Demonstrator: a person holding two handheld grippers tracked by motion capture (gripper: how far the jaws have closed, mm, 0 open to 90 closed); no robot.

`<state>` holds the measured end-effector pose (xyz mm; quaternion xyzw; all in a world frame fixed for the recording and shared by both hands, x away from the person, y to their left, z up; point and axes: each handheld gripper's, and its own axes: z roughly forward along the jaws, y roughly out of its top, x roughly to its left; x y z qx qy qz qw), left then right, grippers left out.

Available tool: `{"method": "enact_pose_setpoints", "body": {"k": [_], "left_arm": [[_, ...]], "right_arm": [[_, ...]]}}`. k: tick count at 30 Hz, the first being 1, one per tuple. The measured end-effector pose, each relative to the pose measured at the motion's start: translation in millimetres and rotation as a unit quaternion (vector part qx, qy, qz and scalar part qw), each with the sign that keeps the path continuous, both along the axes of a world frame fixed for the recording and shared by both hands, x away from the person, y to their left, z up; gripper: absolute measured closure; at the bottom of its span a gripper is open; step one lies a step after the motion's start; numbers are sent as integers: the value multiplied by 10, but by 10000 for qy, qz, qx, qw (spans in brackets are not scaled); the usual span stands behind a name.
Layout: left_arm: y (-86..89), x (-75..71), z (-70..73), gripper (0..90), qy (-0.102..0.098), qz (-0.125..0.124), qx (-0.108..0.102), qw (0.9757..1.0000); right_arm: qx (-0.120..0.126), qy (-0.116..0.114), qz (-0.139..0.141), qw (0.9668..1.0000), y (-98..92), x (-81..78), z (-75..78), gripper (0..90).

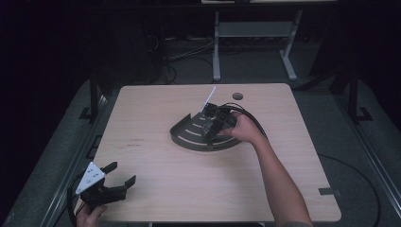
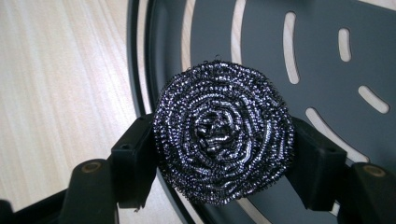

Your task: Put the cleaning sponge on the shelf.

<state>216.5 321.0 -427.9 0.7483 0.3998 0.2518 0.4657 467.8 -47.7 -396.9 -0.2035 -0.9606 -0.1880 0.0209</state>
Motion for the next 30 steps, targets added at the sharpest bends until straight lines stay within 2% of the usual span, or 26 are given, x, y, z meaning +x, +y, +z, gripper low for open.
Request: {"method": "enact_pose_setpoints", "body": {"k": [4, 9, 17, 30], "left_arm": [[3, 0, 0, 133, -3, -1, 5, 10000], [4, 0, 0, 133, -4, -3, 4, 10000], [-2, -1, -1, 133, 0, -4, -6, 10000], [-1, -2, 0, 132, -1, -2, -2, 10000]], "right_arm": [[-6, 36, -41, 10000, 4, 31, -50, 319], [98, 78, -128, 9998, -7, 59, -104, 319], [-21, 136, -232, 9996, -35, 90, -230, 318], [-71, 161, -269, 9995, -20, 124, -293, 318]]}}
